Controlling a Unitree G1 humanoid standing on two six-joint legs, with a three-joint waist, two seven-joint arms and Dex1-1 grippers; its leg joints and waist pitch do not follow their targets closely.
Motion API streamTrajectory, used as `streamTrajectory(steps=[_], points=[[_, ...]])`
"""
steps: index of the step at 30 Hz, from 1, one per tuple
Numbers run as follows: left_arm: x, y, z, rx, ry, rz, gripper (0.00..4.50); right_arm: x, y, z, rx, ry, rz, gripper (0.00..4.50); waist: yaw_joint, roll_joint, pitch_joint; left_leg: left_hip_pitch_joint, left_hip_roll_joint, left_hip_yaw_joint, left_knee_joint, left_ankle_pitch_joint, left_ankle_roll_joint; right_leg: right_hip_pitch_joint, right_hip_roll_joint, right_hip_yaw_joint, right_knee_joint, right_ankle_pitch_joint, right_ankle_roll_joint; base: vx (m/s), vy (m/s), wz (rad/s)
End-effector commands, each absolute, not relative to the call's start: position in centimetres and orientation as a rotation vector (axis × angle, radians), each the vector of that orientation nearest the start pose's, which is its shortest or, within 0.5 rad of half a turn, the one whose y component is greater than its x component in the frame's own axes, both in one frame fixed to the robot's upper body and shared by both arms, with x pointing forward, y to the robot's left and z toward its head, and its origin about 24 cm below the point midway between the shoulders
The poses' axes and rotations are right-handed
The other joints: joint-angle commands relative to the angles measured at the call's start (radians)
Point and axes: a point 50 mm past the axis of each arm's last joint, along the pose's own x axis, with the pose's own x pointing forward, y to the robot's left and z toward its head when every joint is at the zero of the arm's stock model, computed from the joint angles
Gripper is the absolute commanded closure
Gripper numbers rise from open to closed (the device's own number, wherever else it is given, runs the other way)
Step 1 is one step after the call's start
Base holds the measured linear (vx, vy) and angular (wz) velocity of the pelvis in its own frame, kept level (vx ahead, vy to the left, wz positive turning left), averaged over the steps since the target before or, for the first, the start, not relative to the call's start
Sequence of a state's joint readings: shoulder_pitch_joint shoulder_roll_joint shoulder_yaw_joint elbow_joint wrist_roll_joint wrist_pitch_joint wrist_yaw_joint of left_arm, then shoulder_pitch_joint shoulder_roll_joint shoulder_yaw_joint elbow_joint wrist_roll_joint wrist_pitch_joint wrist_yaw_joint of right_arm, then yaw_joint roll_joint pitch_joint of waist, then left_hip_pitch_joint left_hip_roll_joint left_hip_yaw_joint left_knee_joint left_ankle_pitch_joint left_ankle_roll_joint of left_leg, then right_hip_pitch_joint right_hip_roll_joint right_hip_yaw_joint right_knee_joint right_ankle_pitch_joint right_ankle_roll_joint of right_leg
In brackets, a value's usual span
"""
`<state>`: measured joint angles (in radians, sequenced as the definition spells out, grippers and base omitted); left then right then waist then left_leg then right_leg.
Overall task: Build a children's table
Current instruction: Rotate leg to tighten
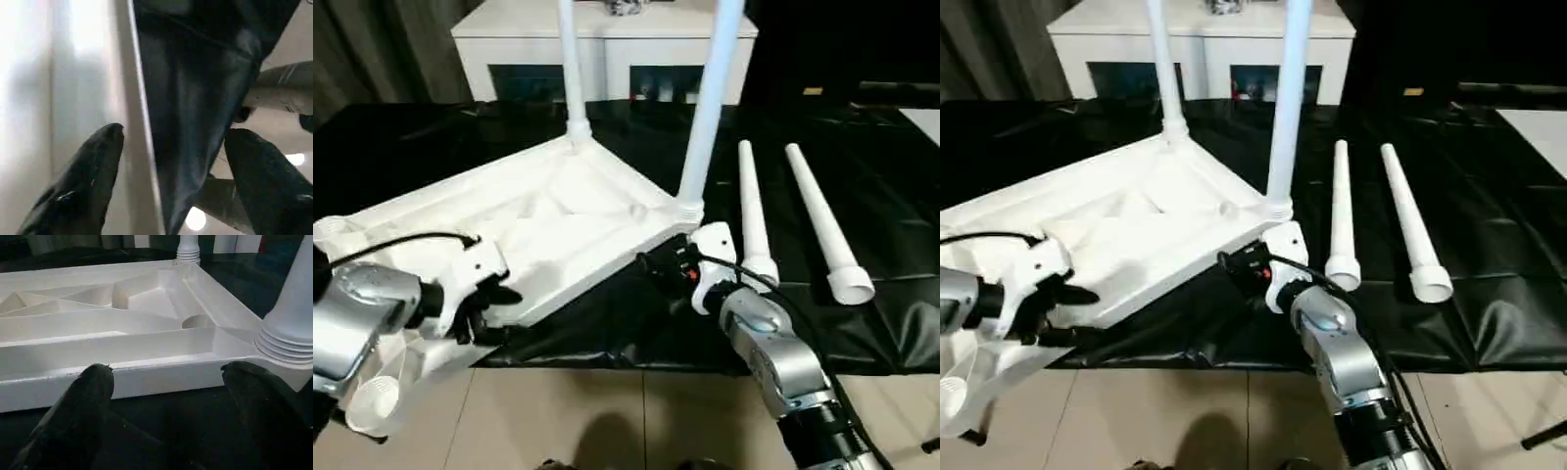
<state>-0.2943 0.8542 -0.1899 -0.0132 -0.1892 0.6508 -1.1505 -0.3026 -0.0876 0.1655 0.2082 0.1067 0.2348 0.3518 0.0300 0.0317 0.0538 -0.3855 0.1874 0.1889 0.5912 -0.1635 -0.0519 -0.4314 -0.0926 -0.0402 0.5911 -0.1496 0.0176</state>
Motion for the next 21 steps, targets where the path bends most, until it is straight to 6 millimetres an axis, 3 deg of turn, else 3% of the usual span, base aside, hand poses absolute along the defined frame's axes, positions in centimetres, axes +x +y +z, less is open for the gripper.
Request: streamTrajectory(steps=[1,6,7,8,9,10,11,12,13,14,15,16,17,18,19,20,21], points=[[26.1,23.7,8.7,0.395,0.788,-0.996,0.45,29.6,-9.1,4.9,-0.029,0.177,0.584,0.52,-0.005,0.007,-0.050,0.037,0.019,-0.031,-0.090,-0.565,-0.064,0.019,-0.031,0.018,-0.103,-0.644,-0.067,0.000,0.000,0.00],[28.1,24.8,7.5,0.503,0.775,-0.810,0.02,29.4,-8.7,5.0,-0.040,0.175,0.624,0.52,-0.009,0.015,-0.049,0.043,0.017,-0.039,-0.093,-0.593,-0.065,0.022,-0.027,0.007,-0.112,-0.634,-0.059,0.000,0.000,0.00],[29.1,25.4,7.3,0.540,0.760,-0.709,0.01,29.2,-8.5,5.0,-0.041,0.177,0.643,0.52,-0.009,0.013,-0.047,0.044,0.020,-0.043,-0.097,-0.622,-0.067,0.025,-0.026,0.002,-0.115,-0.633,-0.060,0.000,0.000,0.00],[29.8,25.6,7.3,0.558,0.740,-0.658,0.01,29.0,-8.4,4.9,-0.042,0.180,0.654,0.52,-0.009,0.014,-0.042,0.061,0.017,-0.043,-0.093,-0.668,-0.068,0.012,-0.022,-0.006,-0.127,-0.662,-0.055,0.000,0.000,0.00],[29.9,25.6,7.3,0.560,0.737,-0.650,0.01,29.0,-8.4,4.9,-0.042,0.181,0.656,0.52,-0.012,0.015,-0.038,0.070,0.015,-0.042,-0.089,-0.690,-0.066,0.007,-0.018,-0.015,-0.137,-0.687,-0.046,0.000,0.000,0.00],[30.6,25.6,7.4,0.569,0.712,-0.601,0.01,28.8,-8.3,4.7,-0.047,0.193,0.677,0.52,-0.019,0.020,-0.035,0.074,0.013,-0.048,-0.088,-0.717,-0.063,0.014,-0.016,-0.038,-0.153,-0.720,-0.028,-0.067,0.015,-0.04],[30.7,25.6,7.4,0.570,0.710,-0.599,0.01,28.8,-8.3,4.7,-0.048,0.194,0.679,0.52,-0.028,0.033,-0.030,0.060,0.027,-0.061,-0.116,-0.784,-0.065,0.049,-0.007,-0.072,-0.142,-0.674,-0.020,-0.110,0.025,-0.09],[31.5,25.2,7.5,0.578,0.677,-0.575,0.01,28.5,-8.1,4.5,-0.064,0.211,0.708,0.52,-0.002,0.052,-0.027,-0.010,0.072,-0.056,-0.207,-0.904,-0.086,0.130,0.006,-0.069,0.021,-0.431,-0.079,-0.077,0.023,-0.11],[31.6,25.1,7.5,0.579,0.670,-0.570,0.01,28.5,-8.1,4.4,-0.067,0.214,0.715,0.52,0.034,0.057,-0.017,-0.077,0.079,-0.034,-0.254,-0.981,-0.099,0.166,0.015,-0.075,0.134,-0.298,-0.091,-0.104,-0.004,0.06],[32.5,24.5,7.6,0.602,0.614,-0.555,0.01,28.2,-7.9,4.2,-0.084,0.231,0.755,0.52,0.094,0.047,-0.037,-0.044,0.063,0.032,-0.242,-0.859,-0.057,0.125,0.027,-0.026,0.156,-0.306,-0.073,-0.001,-0.101,0.19],[32.9,24.1,7.7,0.616,0.585,-0.551,0.01,28.0,-7.9,4.1,-0.091,0.238,0.773,0.52,0.071,-0.049,-0.051,0.108,0.018,0.000,-0.025,-0.526,-0.088,-0.018,-0.090,0.049,-0.072,-0.841,-0.027,-0.001,-0.101,0.19],[33.3,23.8,7.8,0.620,0.565,-0.547,0.01,27.9,-7.9,4.1,-0.098,0.243,0.787,0.52,0.074,-0.022,-0.043,0.099,0.019,-0.048,0.077,-0.331,-0.043,-0.018,-0.205,0.096,-0.142,-0.977,-0.081,0.087,-0.120,-0.06],[33.7,23.4,7.8,0.608,0.549,-0.538,0.01,27.8,-7.9,4.0,-0.100,0.253,0.803,0.52,0.092,-0.034,-0.046,-0.011,0.002,-0.089,0.040,-0.057,-0.007,0.085,-0.147,0.102,-0.086,-0.865,-0.090,0.000,0.000,0.00],[34.2,22.7,7.9,0.608,0.510,-0.535,0.01,27.7,-7.9,3.9,-0.108,0.257,0.817,0.52,0.107,-0.022,-0.046,-0.009,0.018,-0.079,-0.009,-0.066,-0.029,0.085,-0.113,0.071,-0.077,-0.785,-0.085,0.066,-0.035,-0.09],[34.7,22.1,7.9,0.595,0.485,-0.530,0.01,27.6,-7.9,3.9,-0.116,0.260,0.826,0.52,0.110,0.000,-0.058,0.044,0.038,-0.062,-0.046,-0.185,-0.069,0.036,-0.039,0.044,-0.040,-0.495,-0.116,0.001,-0.016,0.21],[35.2,21.2,8.0,0.585,0.448,-0.529,0.01,27.5,-7.9,3.9,-0.119,0.262,0.831,0.52,0.094,0.015,-0.066,0.048,0.045,-0.060,-0.061,-0.275,-0.093,0.044,-0.025,0.036,-0.015,-0.280,-0.177,0.001,-0.016,0.21],[35.6,20.4,8.1,0.582,0.413,-0.533,0.01,27.5,-8.0,3.9,-0.120,0.261,0.831,0.52,0.097,0.019,-0.067,0.047,0.046,-0.055,-0.064,-0.305,-0.095,0.047,-0.026,0.035,-0.017,-0.233,-0.196,-0.046,-0.008,0.27]])
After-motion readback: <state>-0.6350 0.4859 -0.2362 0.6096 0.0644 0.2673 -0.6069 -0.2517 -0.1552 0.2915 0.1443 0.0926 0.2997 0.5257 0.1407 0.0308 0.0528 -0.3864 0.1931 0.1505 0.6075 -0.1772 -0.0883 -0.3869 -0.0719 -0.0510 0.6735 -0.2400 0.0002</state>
